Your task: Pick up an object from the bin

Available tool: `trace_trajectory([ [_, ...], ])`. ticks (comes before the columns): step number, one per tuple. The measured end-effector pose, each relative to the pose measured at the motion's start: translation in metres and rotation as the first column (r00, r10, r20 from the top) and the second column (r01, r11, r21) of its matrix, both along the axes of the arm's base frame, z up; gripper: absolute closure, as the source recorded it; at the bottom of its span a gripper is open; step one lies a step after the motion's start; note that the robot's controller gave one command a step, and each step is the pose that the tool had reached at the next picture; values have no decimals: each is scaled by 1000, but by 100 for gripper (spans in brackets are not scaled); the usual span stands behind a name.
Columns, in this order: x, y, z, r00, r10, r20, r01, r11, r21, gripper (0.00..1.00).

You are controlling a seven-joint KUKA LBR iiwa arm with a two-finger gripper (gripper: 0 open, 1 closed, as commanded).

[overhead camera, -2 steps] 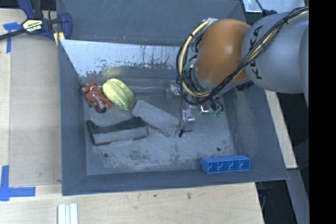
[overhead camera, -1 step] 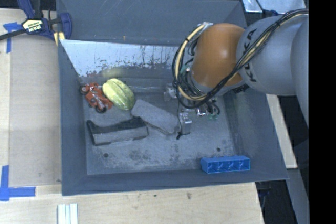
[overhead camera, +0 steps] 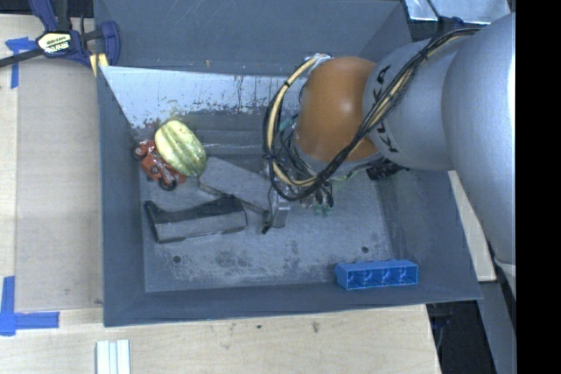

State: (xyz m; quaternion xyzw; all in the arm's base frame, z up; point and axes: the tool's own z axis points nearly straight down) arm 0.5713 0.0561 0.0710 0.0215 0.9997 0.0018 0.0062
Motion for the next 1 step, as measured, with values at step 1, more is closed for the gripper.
trace_trajectory([
  [1, 0, 0, 0, 1000, 0, 0, 0, 1000, 0, 100],
])
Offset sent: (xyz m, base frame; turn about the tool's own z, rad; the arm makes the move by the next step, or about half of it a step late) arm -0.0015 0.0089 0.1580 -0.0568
